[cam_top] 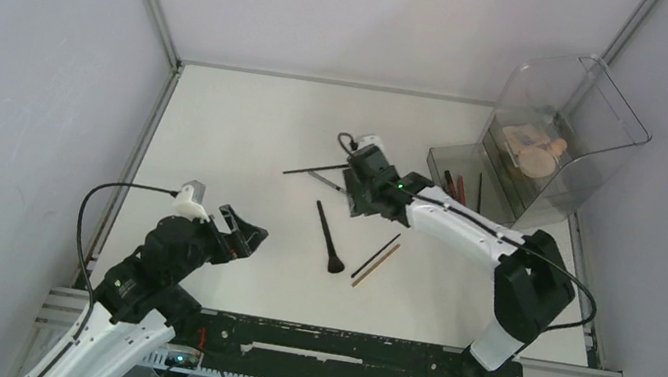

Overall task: Organize the makeup
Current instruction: Pick up the makeup brush from the center of the board.

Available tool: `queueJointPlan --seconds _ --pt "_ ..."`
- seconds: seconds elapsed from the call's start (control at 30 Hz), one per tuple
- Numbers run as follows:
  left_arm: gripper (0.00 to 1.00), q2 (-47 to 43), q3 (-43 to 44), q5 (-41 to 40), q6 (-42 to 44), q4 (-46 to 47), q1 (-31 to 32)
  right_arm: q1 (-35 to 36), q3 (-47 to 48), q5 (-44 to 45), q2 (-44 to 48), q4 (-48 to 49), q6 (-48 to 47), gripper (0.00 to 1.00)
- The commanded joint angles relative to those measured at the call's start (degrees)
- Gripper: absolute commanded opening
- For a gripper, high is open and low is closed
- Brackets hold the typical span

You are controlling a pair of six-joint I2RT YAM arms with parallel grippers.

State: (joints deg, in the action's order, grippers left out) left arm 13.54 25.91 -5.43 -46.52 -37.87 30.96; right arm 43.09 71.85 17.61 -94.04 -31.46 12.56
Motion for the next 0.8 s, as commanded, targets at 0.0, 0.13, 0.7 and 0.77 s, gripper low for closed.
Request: queueJointPlan --seconds 0.0,0.13,0.7,0.77 --pt "1.0 -0.6 1.4 -0.9 0.2 0.4 0.2 5.2 -0.8 -6.0 -5.2 3.5 8.9 0.65" --pt "1.0 -1.9 1.4 -1.3 -0.1 -0.1 0.2 9.0 -0.8 -7.6 -9.5 5.1 11.7 0.65" --pt "1.0 -1.8 1.3 -0.9 -0.1 0.0 0.2 13.9 1.7 -2.7 -16.7 4.8 13.1 0.14" --pt "1.0 -1.8 1.3 -1.0 -0.2 0.0 0.2 13.8 1.6 -1.6 -13.9 4.9 11.3 0.07"
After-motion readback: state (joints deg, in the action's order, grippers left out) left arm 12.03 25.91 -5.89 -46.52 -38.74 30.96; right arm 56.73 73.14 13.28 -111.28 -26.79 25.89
